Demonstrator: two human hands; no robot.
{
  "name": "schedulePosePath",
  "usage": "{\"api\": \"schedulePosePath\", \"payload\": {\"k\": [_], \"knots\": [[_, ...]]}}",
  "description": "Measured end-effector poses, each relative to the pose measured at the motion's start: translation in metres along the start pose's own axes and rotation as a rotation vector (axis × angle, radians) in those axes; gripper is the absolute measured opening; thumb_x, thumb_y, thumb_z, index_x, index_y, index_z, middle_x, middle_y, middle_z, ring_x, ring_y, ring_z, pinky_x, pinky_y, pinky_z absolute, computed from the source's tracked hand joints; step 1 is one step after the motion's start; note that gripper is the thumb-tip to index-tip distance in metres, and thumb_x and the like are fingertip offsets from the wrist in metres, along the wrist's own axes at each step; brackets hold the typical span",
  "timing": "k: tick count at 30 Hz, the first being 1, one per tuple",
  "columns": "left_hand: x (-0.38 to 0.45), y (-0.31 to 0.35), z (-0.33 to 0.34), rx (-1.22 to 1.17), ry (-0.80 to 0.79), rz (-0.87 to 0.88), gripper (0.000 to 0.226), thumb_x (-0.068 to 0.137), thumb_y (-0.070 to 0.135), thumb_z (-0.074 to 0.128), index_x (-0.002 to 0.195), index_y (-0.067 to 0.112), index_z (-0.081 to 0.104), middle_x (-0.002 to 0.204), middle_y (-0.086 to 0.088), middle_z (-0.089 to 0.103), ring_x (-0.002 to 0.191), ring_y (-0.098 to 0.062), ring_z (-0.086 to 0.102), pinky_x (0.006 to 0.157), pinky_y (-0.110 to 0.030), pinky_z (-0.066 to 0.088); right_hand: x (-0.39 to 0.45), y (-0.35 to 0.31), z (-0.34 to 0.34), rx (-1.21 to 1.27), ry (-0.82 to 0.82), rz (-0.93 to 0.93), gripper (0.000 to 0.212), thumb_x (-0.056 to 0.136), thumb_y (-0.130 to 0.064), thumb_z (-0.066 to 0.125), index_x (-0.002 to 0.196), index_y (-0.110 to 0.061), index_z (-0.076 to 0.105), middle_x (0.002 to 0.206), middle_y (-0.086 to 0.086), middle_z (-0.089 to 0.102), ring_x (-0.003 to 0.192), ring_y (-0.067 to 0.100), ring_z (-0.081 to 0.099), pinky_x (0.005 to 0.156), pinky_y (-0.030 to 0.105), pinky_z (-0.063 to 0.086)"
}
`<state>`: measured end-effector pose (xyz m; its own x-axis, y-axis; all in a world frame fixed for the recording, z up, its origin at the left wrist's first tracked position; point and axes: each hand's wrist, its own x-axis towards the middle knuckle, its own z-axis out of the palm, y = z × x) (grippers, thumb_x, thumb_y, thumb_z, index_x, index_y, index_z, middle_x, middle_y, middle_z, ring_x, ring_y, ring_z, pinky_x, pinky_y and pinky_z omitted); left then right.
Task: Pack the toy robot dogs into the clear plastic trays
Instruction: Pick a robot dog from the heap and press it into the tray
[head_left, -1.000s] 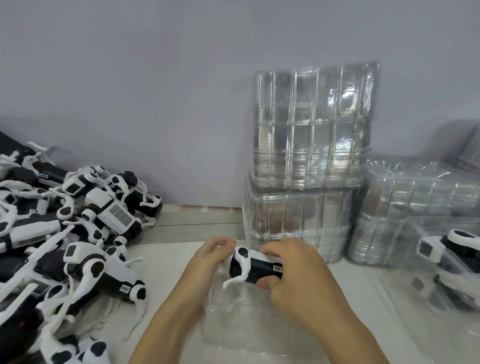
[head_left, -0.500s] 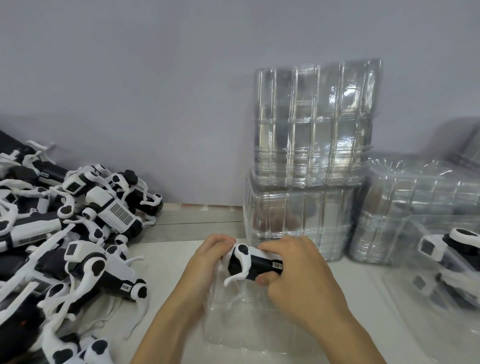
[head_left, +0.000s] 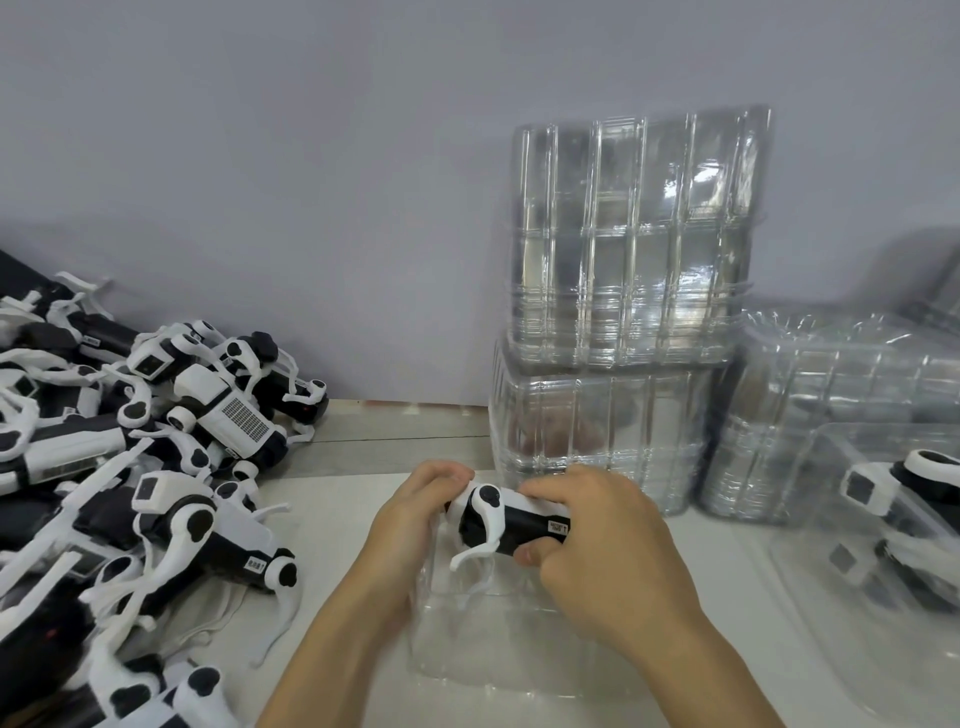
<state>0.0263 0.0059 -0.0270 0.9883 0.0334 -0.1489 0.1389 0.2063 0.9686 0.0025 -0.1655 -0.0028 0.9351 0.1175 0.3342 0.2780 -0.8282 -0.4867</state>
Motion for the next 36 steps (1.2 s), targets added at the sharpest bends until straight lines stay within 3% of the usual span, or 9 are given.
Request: {"api": "schedulePosePath", "payload": {"k": [5,9,14,23,28,32,36], "knots": [[-0.0018,0.0016,0.0012,-0.051,-0.035,-0.010,0.012,0.094,0.017,0.057,0.093,0.015,0.069,0.084,-0.005,0.065,0.073,-0.019,0.061,0.068,-0.034,0.047,0.0014,-0.0015,-0.0014,0.031,-0.017,0.018,0.018,0.068,-0.019,0.073,0.083,-0.025,0.067,0.073,-0.004,0.059,0.074,0.010,0.053,0.061,0.028,0.048],[-0.0017,0.0011,-0.0007,0.020,-0.016,-0.010,0.013,0.093,0.016,0.059,0.094,0.018,0.072,0.086,-0.004,0.065,0.079,-0.023,0.061,0.076,-0.038,0.046,0.0012,-0.0020,-0.0025,0.046,-0.042,0.054,0.016,0.067,-0.015,0.072,0.079,-0.025,0.067,0.072,-0.003,0.060,0.071,0.013,0.056,0.061,0.037,0.052],[-0.0004,0.0002,-0.0018,0.047,-0.005,-0.006,0.014,0.093,0.016,0.061,0.092,0.022,0.074,0.086,-0.002,0.067,0.079,-0.022,0.063,0.080,-0.041,0.048,-0.0001,-0.0030,-0.0039,0.038,-0.051,0.057,0.013,0.067,-0.014,0.070,0.072,-0.022,0.062,0.068,-0.002,0.058,0.066,0.015,0.055,0.056,0.035,0.050],[0.0007,-0.0009,-0.0021,0.050,0.016,0.000,0.018,0.092,0.013,0.061,0.090,0.023,0.075,0.084,0.001,0.068,0.081,-0.021,0.064,0.083,-0.044,0.049,-0.0009,-0.0052,-0.0057,0.007,-0.041,0.063,0.018,0.067,-0.019,0.073,0.083,-0.028,0.069,0.074,-0.004,0.060,0.072,0.012,0.055,0.061,0.035,0.052],[0.0022,-0.0008,-0.0026,0.073,0.023,0.001,0.024,0.092,0.010,0.060,0.087,0.026,0.076,0.082,0.007,0.071,0.074,-0.012,0.068,0.070,-0.030,0.052,0.0003,-0.0050,-0.0057,-0.014,-0.039,0.056,0.019,0.068,-0.020,0.074,0.085,-0.027,0.071,0.073,-0.003,0.059,0.073,0.012,0.054,0.062,0.033,0.052],[0.0032,-0.0021,-0.0039,0.111,0.035,0.023,0.040,0.087,-0.011,0.048,0.095,0.020,0.073,0.098,0.000,0.071,0.090,-0.009,0.068,0.080,-0.027,0.049,-0.0009,-0.0050,-0.0027,-0.027,-0.041,0.074,0.028,0.069,-0.025,0.079,0.096,-0.023,0.071,0.082,-0.003,0.061,0.084,0.016,0.055,0.069,0.037,0.053],[0.0027,-0.0033,-0.0032,0.083,0.018,0.015,0.046,0.084,-0.014,0.047,0.089,0.023,0.074,0.103,-0.001,0.070,0.101,-0.010,0.066,0.086,-0.029,0.049,-0.0007,-0.0051,-0.0027,-0.029,-0.033,0.083,0.030,0.069,-0.025,0.079,0.098,-0.022,0.071,0.081,-0.004,0.061,0.085,0.017,0.055,0.072,0.040,0.055]]}}
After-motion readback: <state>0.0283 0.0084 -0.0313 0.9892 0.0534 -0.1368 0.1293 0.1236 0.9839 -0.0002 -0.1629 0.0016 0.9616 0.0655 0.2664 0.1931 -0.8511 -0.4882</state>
